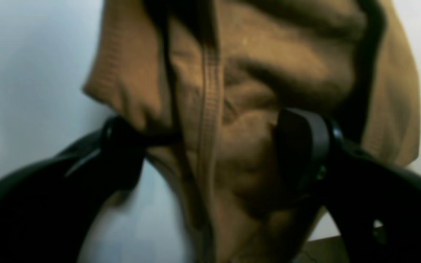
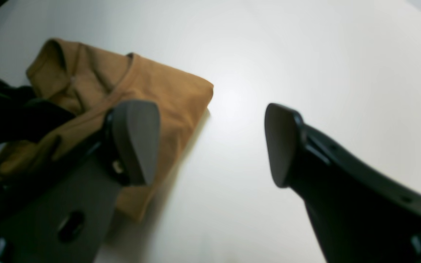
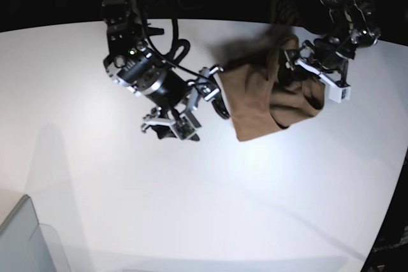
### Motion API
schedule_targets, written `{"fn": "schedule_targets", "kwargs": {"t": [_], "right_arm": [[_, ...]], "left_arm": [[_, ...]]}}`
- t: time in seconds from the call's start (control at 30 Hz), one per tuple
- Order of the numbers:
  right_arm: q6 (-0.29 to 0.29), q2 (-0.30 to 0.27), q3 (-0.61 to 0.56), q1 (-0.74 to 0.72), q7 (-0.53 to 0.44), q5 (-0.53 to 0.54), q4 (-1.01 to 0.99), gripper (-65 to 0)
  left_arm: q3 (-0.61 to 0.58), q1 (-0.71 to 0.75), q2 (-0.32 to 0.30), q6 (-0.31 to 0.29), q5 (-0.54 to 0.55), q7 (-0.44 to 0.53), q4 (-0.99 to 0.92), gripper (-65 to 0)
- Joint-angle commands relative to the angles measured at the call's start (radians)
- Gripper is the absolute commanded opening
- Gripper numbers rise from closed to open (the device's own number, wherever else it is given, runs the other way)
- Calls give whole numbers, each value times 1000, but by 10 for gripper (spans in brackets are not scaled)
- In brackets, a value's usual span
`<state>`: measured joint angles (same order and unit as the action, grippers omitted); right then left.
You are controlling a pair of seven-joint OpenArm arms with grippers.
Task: Layout the t-shirt on the table in an organized manner, then fold the t-shirt properly
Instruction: 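Fold the lifted shirt edge with the left gripper over the bundle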
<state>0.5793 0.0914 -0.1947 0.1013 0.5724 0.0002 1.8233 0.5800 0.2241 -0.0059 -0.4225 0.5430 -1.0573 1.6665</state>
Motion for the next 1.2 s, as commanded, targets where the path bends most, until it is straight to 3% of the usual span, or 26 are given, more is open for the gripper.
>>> {"fn": "schedule_targets", "kwargs": {"t": [0.0,0.43,0.53,0.67,0.73,0.77,0.93,1.17], "right_arm": [[6,8,-2,-8,-30,21,17,-188],[6,-14,-2,-5,-30,21,16,-188],[6,-14,1,-1,-30,21,16,-188],[6,-18,2,-1,-30,17,16,-188],[6,-41,2,-1,-30,17,17,-188],[6,-49,2,4,-30,19,17,-188],[6,-81,44,24,-30,19,20,-190],[6,-81,140,53,-30,21,52,-190]], "left_arm": [[1,-9,-9,-3,16,15,7,-116],[-5,-110,-12,-2,15,16,-211,-116],[-65,-121,-18,-2,15,33,-242,-120],[-191,-124,-61,-2,15,136,-283,-125],[-274,-128,-95,-2,15,180,-317,-182],[-309,-140,-111,-2,18,200,-335,-239],[-430,-223,-174,0,13,245,-444,-640],[-631,-360,-283,-2,15,283,-549,-650]]}}
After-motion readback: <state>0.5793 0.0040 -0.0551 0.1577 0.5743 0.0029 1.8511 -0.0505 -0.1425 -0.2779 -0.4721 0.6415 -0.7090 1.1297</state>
